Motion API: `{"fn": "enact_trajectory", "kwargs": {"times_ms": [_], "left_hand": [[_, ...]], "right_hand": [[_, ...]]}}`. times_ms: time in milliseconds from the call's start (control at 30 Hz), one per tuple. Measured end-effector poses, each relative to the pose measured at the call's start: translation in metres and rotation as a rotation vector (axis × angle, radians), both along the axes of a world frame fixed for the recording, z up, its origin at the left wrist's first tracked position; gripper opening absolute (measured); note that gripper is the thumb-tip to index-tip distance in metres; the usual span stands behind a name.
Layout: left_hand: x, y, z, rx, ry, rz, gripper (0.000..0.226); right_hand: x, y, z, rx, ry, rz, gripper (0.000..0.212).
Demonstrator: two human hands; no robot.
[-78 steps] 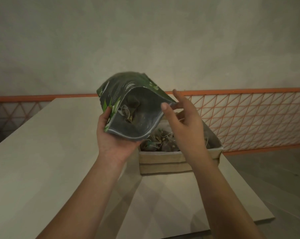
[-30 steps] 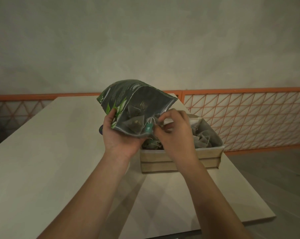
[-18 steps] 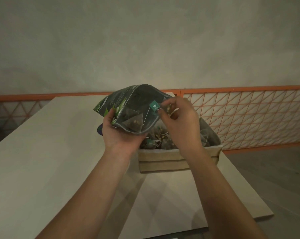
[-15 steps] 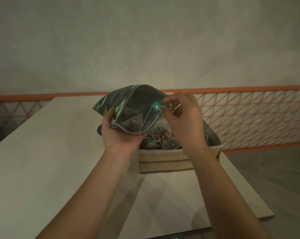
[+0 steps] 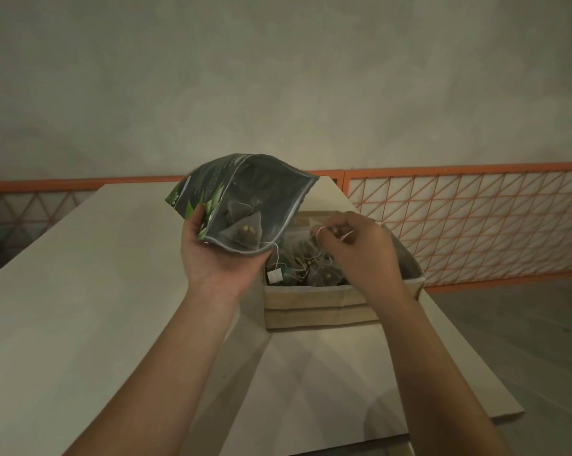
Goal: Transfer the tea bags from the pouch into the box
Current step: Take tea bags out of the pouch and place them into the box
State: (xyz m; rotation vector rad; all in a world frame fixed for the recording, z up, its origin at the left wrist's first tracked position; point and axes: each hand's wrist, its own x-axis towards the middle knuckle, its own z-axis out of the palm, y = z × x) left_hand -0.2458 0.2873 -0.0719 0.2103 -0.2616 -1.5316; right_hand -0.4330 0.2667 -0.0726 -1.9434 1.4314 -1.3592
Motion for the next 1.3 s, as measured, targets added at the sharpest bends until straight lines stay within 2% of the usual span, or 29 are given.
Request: {"fn": "enact_trajectory", "kwargs": {"times_ms": [67,167,300,400,467,533,600,733,833,900,1000,1133,1300], "left_hand": [[0.0,0.001,0.001,-0.005,-0.012,0.003,0.053],[0.0,0.003,0.002,-0.031,-0.001,-0.023,0.052],[0.001,0.002,0.001,-0.023,0.001,-0.019,0.053],[0.0,0.004,0.002,-0.013,-0.007,-0.011,0.052],[-0.001,0.005,0.002,-0.007,-0.011,-0.012,0.051],[-0.002,0.005,0.002,-0.002,-0.002,-0.008,0.051],[-0.002,0.005,0.003,-0.007,0.006,-0.002,0.051],[-0.005,0.007,0.006,0.005,-0.021,0.011,0.05],[-0.006,0.01,0.007,0.022,-0.041,0.002,0.053],[-0.004,0.011,0.006,0.004,-0.03,-0.027,0.057],[-0.001,0.011,0.003,-0.01,-0.014,-0.044,0.059],[-0.002,0.01,0.003,-0.055,-0.004,-0.041,0.058],[-0.003,0.008,0.002,-0.056,-0.024,-0.064,0.058]], "right_hand": [[0.001,0.0,-0.005,0.032,0.118,0.062,0.012],[0.001,0.004,-0.01,0.102,0.453,0.111,0.034],[0.003,0.01,-0.009,0.014,0.412,0.08,0.03],[0.006,0.01,-0.012,0.008,0.544,0.061,0.019],[0.008,0.012,-0.013,0.076,0.584,0.084,0.029],[0.009,0.011,-0.013,0.06,0.536,0.075,0.032],[0.012,0.013,-0.009,-0.045,0.449,0.035,0.021],[0.03,0.022,0.0,-0.155,0.109,0.02,0.004],[0.046,0.027,0.0,-0.118,-0.027,0.105,0.029],[0.053,0.028,0.002,-0.013,0.024,0.16,0.045],[0.06,0.028,0.004,0.073,0.187,0.108,0.05],[0.068,0.031,0.004,0.064,0.195,0.043,0.033],[0.064,0.027,-0.002,-0.025,0.049,0.045,0.008]]}}
